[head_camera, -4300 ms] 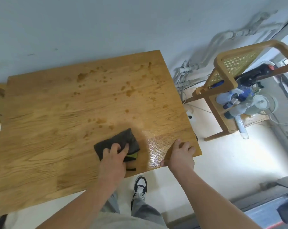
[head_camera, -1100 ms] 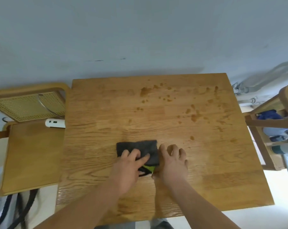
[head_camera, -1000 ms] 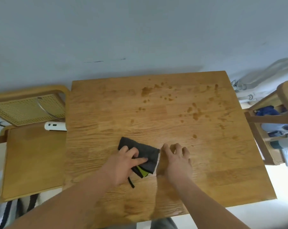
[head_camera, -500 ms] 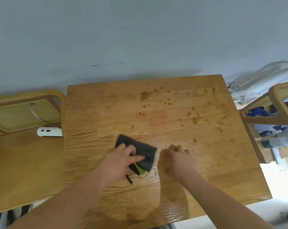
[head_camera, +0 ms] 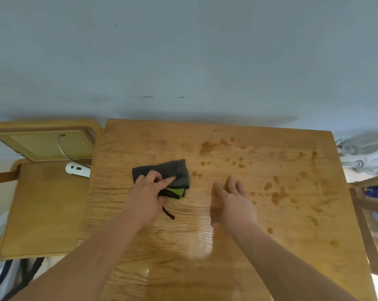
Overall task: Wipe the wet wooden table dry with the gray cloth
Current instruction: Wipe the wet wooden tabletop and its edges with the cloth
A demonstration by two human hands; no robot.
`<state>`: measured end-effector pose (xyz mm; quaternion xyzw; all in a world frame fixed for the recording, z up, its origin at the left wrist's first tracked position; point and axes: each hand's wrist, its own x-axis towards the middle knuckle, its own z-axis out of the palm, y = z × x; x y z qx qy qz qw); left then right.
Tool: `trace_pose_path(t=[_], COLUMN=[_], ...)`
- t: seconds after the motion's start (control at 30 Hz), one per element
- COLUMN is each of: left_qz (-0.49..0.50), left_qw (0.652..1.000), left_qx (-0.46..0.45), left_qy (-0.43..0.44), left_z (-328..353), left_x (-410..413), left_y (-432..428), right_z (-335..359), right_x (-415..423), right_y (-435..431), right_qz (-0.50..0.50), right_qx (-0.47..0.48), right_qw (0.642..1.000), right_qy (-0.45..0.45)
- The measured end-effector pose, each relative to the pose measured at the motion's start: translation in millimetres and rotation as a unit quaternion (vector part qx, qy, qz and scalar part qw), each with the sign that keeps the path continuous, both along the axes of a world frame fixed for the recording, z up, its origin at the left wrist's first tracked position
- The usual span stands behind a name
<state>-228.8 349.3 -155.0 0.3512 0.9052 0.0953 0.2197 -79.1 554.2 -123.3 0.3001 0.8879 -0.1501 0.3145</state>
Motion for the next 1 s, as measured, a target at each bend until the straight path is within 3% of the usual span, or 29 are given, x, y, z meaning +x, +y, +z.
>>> trace_pose_path(t=[0.03, 0.1, 0.27, 0.3, 0.4, 0.47, 0.5, 0.57, 0.67, 0.73, 0.87, 0.93, 1.0], left_qz=[0.062, 0.069, -0.211, -0.205, -0.002, 0.074, 0.059, -0.062, -0.196, -0.180, 0.050, 0.007, -0.110], left_qw=[0.998, 0.997, 0.977, 0.979, 1.000, 0.997, 0.998, 0.998, 0.980, 0.984, 0.998, 1.000, 0.994], left_qx=[0.004, -0.003, -0.007, -0.016, -0.002, 0.013, 0.018, 0.028, 0.031, 0.000, -0.008, 0.005, 0.021], left_qy=[0.012, 0.021, -0.014, -0.008, 0.011, 0.018, 0.008, -0.016, -0.033, -0.008, 0.025, 0.021, -0.009], left_z=[1, 3, 5, 4, 3, 4, 5, 7, 5, 2, 7, 9, 10], left_x=[8, 31, 13, -3, -20, 4, 21, 50, 27, -1, 9, 39, 50], left_y=[12, 31, 41, 43, 59, 70, 73, 67, 55, 55, 63, 64, 58], right_z=[-1, -3, -6, -6, -7, -7, -8, -9, -8, -6, -4, -5, -6], right_x=[1, 1, 0, 0, 0, 1, 0, 0, 0, 0, -3, -3, -2], right_y=[2, 3, 3, 3, 4, 2, 2, 2, 3, 3, 1, 0, 1], right_qz=[0.003, 0.005, 0.018, 0.015, 0.012, 0.009, 0.008, 0.010, 0.011, 0.009, -0.001, -0.005, -0.003], right_qx=[-0.006, -0.013, -0.008, -0.009, -0.017, -0.015, -0.013, -0.011, -0.013, -0.014, -0.013, -0.012, -0.012], right_qw=[1.000, 1.000, 1.000, 1.000, 1.000, 1.000, 1.000, 1.000, 1.000, 1.000, 1.000, 1.000, 1.000], right_qy=[-0.001, -0.001, -0.011, -0.011, -0.016, -0.016, -0.015, -0.010, -0.017, -0.021, -0.021, -0.017, -0.020])
